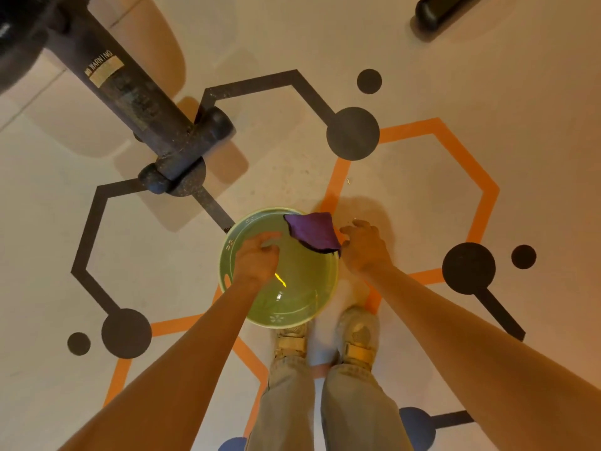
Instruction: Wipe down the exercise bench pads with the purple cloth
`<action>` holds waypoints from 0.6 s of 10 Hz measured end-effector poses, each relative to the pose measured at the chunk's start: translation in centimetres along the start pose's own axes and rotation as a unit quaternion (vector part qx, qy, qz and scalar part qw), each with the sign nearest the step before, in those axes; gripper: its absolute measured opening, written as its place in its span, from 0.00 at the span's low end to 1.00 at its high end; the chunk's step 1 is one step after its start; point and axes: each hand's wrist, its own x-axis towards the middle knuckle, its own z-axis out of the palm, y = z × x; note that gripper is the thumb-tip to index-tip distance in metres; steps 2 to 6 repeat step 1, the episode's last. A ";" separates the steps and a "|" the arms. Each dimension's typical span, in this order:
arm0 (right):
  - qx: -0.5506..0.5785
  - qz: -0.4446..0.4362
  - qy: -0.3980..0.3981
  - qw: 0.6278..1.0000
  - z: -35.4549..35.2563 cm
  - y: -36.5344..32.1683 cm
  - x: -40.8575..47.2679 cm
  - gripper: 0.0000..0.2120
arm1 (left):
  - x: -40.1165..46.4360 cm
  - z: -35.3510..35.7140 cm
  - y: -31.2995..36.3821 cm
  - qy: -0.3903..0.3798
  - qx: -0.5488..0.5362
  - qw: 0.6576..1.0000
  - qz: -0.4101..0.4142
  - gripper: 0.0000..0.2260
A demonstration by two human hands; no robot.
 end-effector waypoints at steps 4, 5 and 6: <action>0.021 0.010 0.026 0.999 -0.2 0.0 -0.5 0.18 | -0.9 -0.8 0.3 -0.013 0.010 1.000 0.004 0.15; 0.021 0.010 0.026 0.999 -0.2 0.0 -0.5 0.18 | -0.9 -0.8 0.3 -0.013 0.010 1.000 0.004 0.15; 0.021 0.010 0.026 0.999 -0.2 0.0 -0.5 0.18 | -0.9 -0.8 0.3 -0.013 0.010 1.000 0.004 0.15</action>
